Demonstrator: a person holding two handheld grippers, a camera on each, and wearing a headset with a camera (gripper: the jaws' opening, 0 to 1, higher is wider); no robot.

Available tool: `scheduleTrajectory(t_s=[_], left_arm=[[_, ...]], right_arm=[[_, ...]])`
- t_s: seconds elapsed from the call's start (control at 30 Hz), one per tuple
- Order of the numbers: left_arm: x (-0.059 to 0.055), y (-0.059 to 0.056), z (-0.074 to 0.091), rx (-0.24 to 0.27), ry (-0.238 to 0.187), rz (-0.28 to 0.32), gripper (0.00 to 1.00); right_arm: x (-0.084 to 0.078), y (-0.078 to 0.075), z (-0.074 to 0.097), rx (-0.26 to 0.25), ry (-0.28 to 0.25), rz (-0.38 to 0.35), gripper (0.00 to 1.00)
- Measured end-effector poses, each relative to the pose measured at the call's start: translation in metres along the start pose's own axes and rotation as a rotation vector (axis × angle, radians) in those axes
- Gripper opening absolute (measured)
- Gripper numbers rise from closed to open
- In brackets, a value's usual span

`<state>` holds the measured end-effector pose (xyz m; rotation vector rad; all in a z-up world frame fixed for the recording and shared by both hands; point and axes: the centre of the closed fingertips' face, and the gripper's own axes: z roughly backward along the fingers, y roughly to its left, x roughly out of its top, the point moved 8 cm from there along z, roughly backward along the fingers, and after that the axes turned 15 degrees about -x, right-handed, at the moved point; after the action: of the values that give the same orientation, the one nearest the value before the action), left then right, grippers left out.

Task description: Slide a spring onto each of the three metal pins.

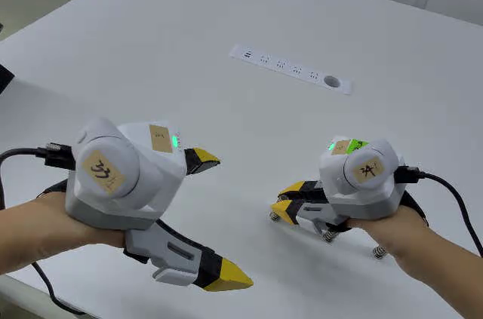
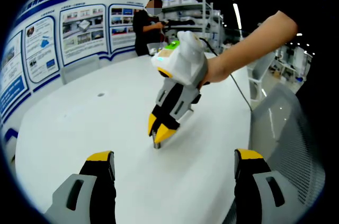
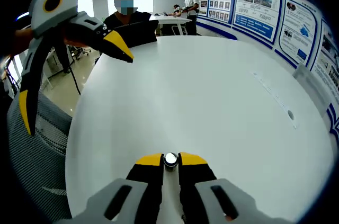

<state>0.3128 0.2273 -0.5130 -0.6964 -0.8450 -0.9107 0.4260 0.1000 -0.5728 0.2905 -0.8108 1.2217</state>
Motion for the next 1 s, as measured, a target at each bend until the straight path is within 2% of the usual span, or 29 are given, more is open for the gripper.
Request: scheduleTrajectory(t_s=[0.1, 0.17, 0.27, 0.6, 0.7, 0.87, 0.93, 1.0], left_arm=[[0.0, 0.0, -0.001, -0.002, 0.001, -0.001, 0.96], [0.001, 0.0, -0.001, -0.004, 0.002, -0.001, 0.96], [0.001, 0.0, -0.002, -0.007, 0.001, 0.0, 0.95], [0.004, -0.001, -0.005, -0.01, 0.002, -0.005, 0.95], [0.005, 0.004, -0.003, 0.023, 0.028, -0.031, 0.94], [0.014, 0.012, 0.004, 0.039, -0.006, -0.017, 0.94], [0.016, 0.017, 0.007, 0.08, 0.009, -0.03, 0.96], [0.017, 0.022, 0.008, 0.1, 0.031, -0.044, 0.96]], right_arm=[[-0.001, -0.001, 0.001, -0.004, 0.004, -0.001, 0.13], [-0.001, -0.003, 0.001, -0.01, 0.007, -0.001, 0.18], [-0.001, -0.005, 0.004, -0.011, 0.005, -0.007, 0.19], [0.012, -0.013, 0.033, -0.015, -0.054, -0.04, 0.19], [0.012, -0.016, 0.047, -0.028, -0.08, -0.043, 0.2], [0.007, -0.026, 0.076, -0.059, -0.107, -0.026, 0.21], [0.007, -0.031, 0.092, -0.062, -0.152, -0.052, 0.23], [0.002, -0.036, 0.106, -0.077, -0.152, -0.052, 0.23]])
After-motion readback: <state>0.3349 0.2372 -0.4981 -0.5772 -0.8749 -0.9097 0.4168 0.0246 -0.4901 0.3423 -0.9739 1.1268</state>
